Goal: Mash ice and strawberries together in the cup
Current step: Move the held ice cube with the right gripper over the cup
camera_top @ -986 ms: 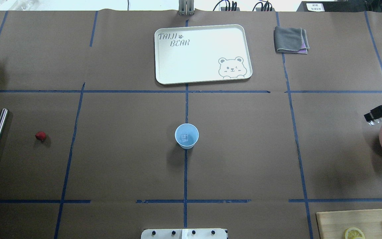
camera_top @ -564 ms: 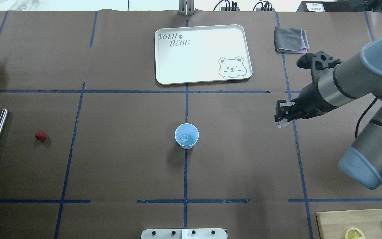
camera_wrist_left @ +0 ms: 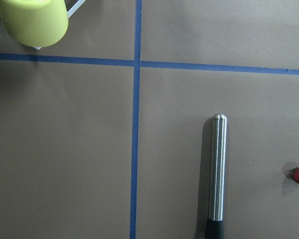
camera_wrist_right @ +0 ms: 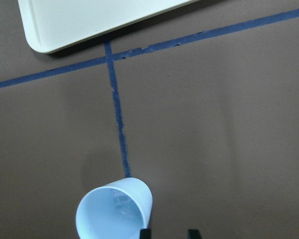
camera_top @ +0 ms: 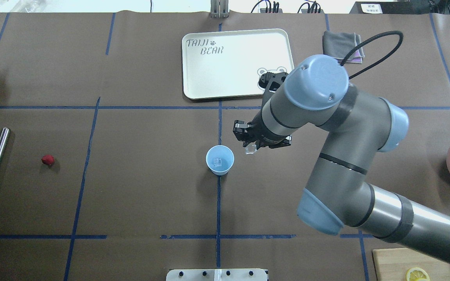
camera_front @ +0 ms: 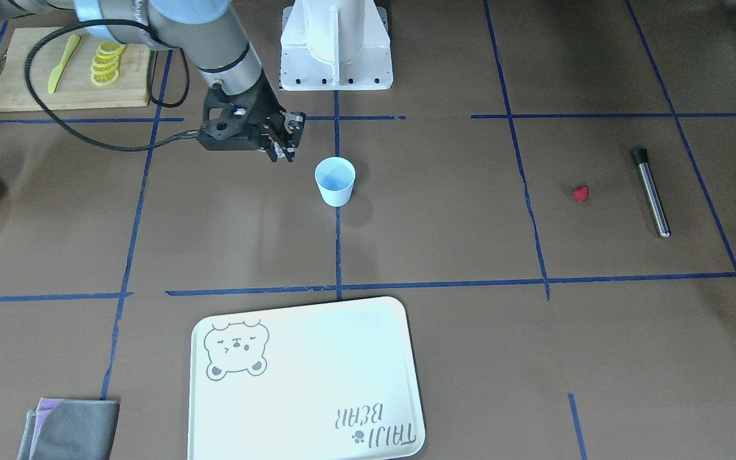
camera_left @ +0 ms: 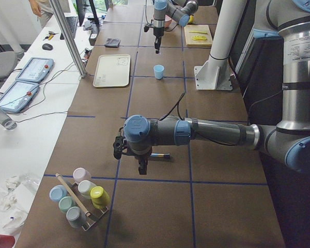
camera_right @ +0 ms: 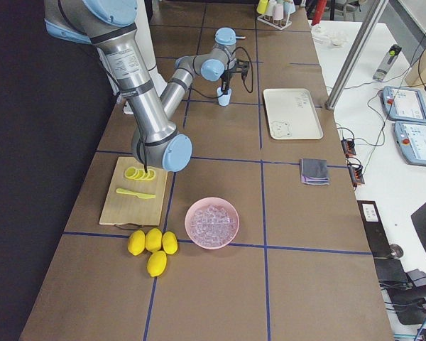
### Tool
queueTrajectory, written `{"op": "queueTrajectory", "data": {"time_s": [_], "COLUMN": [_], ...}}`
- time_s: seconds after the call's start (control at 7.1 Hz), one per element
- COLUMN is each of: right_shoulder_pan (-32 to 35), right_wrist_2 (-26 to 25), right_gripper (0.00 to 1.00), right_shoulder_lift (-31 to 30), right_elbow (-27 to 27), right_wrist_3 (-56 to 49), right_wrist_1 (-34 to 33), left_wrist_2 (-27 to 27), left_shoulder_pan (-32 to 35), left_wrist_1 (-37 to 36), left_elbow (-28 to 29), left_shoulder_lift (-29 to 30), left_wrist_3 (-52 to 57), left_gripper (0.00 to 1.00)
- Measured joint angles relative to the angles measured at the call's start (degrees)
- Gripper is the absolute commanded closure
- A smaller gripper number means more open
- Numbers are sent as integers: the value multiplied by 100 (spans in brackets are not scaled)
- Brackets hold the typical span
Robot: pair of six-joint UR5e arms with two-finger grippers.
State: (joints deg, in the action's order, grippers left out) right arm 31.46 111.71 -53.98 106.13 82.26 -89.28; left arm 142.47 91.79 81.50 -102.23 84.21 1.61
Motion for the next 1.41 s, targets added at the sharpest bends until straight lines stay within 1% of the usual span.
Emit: {"op": "queueTrajectory", "data": {"time_s": [0.28,0.42,0.56,0.7,0.85,1.27,1.41], "right_shoulder_pan": [-260,-307,-340,-357,-370,-496,-521], "right_wrist_2": [-346,-412,-441,-459,-469,-630,-676], "right_gripper": [100,100,100,97,71,38,37], "right_shoulder_lift": [424,621,700,680,636,586,580], "right_elbow": [-455,-698,-848,-893,-899,-916,-913], "right_wrist_3": [307,395,425,424,416,396,388], "right_wrist_1": [98,124,134,137,138,139,139], "left_wrist_2": [0,0,0,0,0,0,0], "left_shoulder_pan": [-2,-1,1,3,4,5,4], "left_wrist_1": [2,-1,0,1,-1,-3,-1], "left_elbow": [-9,-12,-14,-15,-15,11,24], "left_shoulder_lift": [-1,-1,-1,-1,-1,-1,-1], "left_wrist_3": [-2,-5,-9,-11,-11,-4,0], "left_gripper": [0,0,0,0,0,0,0]}}
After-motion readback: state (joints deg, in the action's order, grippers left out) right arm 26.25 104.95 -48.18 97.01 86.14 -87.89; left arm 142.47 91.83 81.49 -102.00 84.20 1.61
